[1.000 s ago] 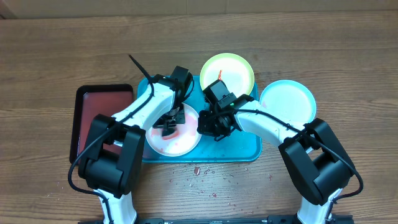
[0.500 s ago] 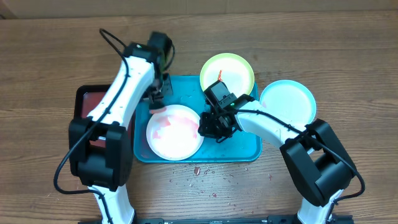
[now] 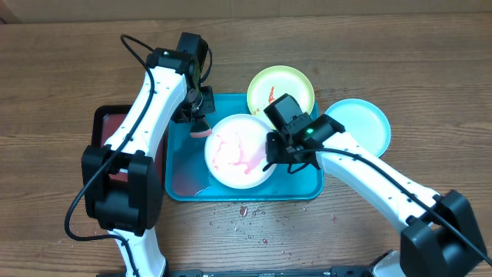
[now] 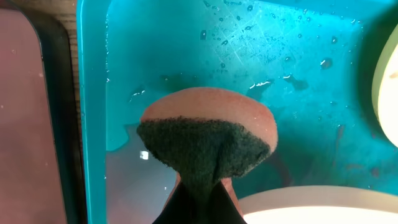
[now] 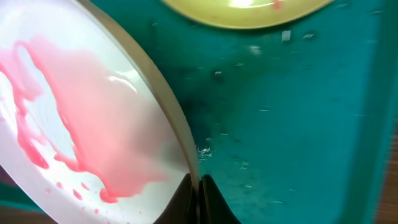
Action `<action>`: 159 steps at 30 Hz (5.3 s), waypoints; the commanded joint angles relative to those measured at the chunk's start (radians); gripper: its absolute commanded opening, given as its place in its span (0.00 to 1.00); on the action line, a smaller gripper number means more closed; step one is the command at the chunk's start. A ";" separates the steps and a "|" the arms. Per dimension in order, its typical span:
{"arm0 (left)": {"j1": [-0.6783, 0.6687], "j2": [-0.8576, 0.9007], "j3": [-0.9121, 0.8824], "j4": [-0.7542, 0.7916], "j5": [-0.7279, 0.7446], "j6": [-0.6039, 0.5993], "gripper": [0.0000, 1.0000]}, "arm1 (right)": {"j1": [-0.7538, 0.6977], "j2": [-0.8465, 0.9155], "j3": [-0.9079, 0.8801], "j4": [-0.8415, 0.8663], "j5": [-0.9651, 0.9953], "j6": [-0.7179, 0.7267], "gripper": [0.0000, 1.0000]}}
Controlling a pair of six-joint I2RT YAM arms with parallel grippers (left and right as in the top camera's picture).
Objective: Clean dirty plates on tray and stack at the side
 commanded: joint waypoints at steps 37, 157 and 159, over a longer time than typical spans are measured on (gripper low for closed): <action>0.000 0.002 0.021 0.008 0.014 0.026 0.04 | 0.498 -0.226 0.025 -0.119 1.427 0.000 0.04; -0.021 0.005 0.021 0.021 0.010 0.027 0.04 | -0.267 0.301 0.018 0.250 -0.372 0.095 0.10; -0.021 0.005 0.021 0.021 0.007 0.027 0.04 | -0.229 0.301 0.018 0.196 -0.398 0.068 0.10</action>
